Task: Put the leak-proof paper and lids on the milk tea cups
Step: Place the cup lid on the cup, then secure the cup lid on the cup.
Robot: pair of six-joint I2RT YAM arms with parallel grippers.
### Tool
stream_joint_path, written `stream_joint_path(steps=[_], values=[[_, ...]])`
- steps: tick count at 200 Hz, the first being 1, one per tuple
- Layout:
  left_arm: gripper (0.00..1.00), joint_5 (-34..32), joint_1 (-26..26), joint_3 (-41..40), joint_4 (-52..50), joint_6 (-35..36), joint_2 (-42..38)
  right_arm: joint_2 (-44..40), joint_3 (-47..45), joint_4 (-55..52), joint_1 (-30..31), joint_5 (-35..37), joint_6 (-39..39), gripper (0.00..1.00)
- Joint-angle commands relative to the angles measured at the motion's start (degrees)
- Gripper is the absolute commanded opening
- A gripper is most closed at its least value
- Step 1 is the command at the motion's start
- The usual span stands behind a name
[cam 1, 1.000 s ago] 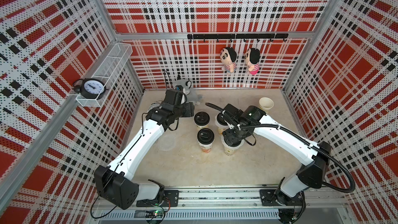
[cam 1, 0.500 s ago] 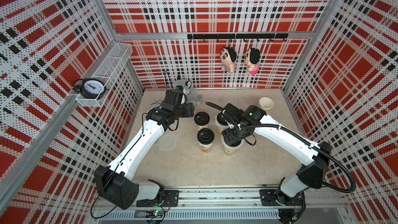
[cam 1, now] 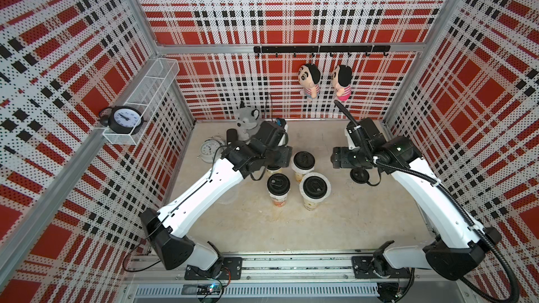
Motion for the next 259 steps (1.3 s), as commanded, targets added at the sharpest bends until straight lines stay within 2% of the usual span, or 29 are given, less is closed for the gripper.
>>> stream_joint_path(steps=[1, 54, 132, 259], values=[[0.62, -3.97, -3.8, 4.01, -8.66, -0.01, 4.54, -2.18, -4.04, 1.92, -2.99, -3.19, -1.95, 0.83], [0.6, -5.98, -11.91, 12.53, -15.52, -0.8, 14.7, -7.57, -13.15, 5.81, -8.26, -8.41, -4.78, 0.82], [0.59, -5.59, -14.93, 17.24, -15.85, -2.67, 18.99, -10.54, -17.74, 7.19, -8.94, -9.97, -6.22, 0.83], [0.59, -5.62, -15.38, 14.22, -14.94, -2.83, 19.99, -12.44, -20.6, 7.86, -9.02, -10.85, -5.82, 0.83]])
